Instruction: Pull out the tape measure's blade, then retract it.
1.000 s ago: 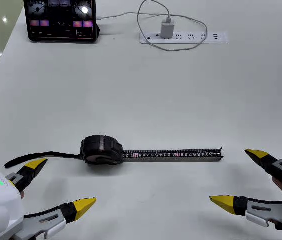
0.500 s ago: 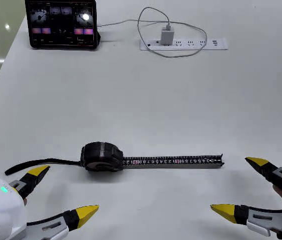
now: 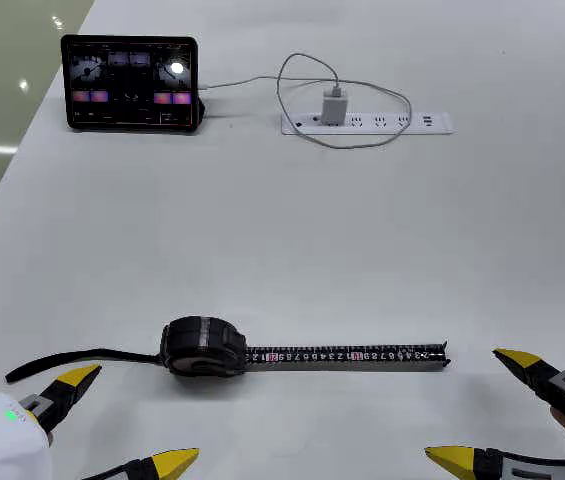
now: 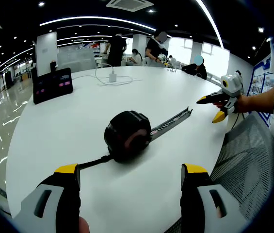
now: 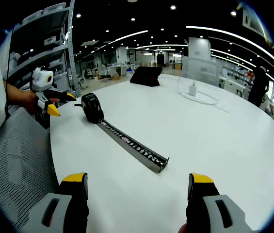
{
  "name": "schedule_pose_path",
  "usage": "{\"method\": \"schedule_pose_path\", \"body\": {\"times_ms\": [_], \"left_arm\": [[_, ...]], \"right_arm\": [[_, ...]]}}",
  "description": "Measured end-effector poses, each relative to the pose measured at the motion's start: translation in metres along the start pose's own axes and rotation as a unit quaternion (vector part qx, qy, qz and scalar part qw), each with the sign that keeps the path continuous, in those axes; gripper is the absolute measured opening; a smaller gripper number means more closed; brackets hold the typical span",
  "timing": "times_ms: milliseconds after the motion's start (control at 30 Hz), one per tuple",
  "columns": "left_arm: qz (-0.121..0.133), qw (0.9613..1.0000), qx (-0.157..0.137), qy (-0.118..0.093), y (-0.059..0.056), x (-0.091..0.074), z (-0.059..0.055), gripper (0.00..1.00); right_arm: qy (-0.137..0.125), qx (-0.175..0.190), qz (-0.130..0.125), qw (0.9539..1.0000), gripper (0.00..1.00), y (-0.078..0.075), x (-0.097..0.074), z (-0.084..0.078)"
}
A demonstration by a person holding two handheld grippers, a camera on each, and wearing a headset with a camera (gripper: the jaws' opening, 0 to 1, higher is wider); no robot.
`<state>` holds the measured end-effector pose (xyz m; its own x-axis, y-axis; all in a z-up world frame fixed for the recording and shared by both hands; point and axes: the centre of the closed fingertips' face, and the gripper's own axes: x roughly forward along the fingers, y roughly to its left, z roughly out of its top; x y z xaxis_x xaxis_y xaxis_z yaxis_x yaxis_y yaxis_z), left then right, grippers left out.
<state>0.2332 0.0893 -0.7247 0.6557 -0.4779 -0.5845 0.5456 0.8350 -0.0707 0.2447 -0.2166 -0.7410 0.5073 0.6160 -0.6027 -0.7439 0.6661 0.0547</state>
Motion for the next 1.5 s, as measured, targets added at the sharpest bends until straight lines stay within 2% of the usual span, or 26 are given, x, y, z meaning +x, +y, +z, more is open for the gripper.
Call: {"method": "schedule_pose_path", "body": {"times_ms": [500, 900, 1100, 1333, 1500], "left_arm": [[0.004, 1.0000, -0.008, -0.001, 0.001, 0.002, -0.002, 0.83], [0.012, 0.9996, -0.024, -0.006, 0.005, 0.009, 0.004, 0.84], [0.011, 0.9993, -0.036, -0.009, 0.000, 0.020, 0.010, 0.85], [0.006, 0.9992, -0.039, -0.008, -0.012, 0.034, 0.015, 0.85], [0.002, 0.9991, -0.042, -0.008, -0.014, 0.040, 0.016, 0.86]], "right_arm": [[0.002, 0.001, 0.001, 1.0000, 0.84, -0.001, 0.000, -0.003], [0.002, 0.001, 0.001, 1.0000, 0.84, -0.002, 0.000, -0.003], [0.002, -0.001, 0.004, 1.0000, 0.84, -0.002, 0.002, -0.001], [0.001, -0.004, 0.006, 1.0000, 0.84, -0.003, 0.003, 0.001], [0.002, -0.005, 0.005, 1.0000, 0.84, -0.005, 0.002, 0.000]]}}
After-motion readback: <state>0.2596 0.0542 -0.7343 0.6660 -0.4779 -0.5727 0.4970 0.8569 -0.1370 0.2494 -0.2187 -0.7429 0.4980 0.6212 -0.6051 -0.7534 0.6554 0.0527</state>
